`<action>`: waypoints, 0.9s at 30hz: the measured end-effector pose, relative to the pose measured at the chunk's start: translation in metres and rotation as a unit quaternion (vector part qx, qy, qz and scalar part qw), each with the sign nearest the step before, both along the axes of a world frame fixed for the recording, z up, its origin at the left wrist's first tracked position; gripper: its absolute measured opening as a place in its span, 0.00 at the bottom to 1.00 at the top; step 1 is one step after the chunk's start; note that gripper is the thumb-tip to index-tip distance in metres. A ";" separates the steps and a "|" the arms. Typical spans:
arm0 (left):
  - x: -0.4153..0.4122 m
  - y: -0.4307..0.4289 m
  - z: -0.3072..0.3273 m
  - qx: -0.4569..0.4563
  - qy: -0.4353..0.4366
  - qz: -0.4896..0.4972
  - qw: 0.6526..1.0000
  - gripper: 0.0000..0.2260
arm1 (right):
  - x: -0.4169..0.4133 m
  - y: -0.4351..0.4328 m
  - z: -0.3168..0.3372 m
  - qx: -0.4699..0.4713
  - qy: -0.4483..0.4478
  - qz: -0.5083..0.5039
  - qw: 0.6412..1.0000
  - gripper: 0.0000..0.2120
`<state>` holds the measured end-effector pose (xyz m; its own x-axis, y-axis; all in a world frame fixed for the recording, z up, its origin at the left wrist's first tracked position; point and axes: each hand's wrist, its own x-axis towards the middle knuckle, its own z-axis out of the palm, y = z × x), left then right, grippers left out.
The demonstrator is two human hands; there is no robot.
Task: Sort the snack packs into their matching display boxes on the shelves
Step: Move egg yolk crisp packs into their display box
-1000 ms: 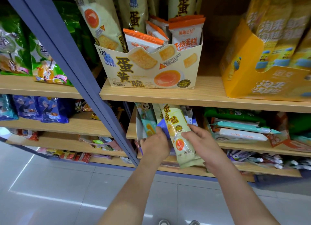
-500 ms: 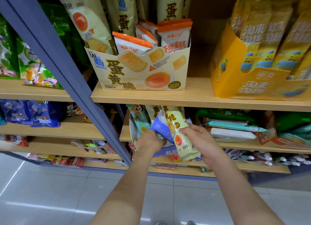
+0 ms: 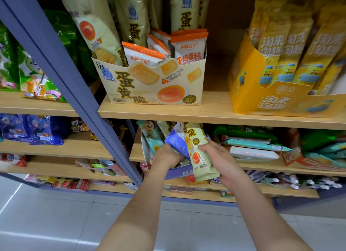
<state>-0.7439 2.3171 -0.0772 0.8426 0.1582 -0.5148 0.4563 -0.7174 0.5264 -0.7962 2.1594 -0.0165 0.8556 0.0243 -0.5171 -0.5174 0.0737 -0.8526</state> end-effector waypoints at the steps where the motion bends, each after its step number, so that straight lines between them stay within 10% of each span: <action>1: 0.001 0.001 0.001 -0.001 0.000 0.003 1.000 0.16 | 0.000 0.000 0.001 -0.008 -0.002 -0.002 1.000 0.04; 27: -0.055 0.068 0.048 -0.087 -0.115 0.110 0.983 0.14 | -0.003 0.013 -0.009 -0.021 -0.038 -0.048 0.998 0.08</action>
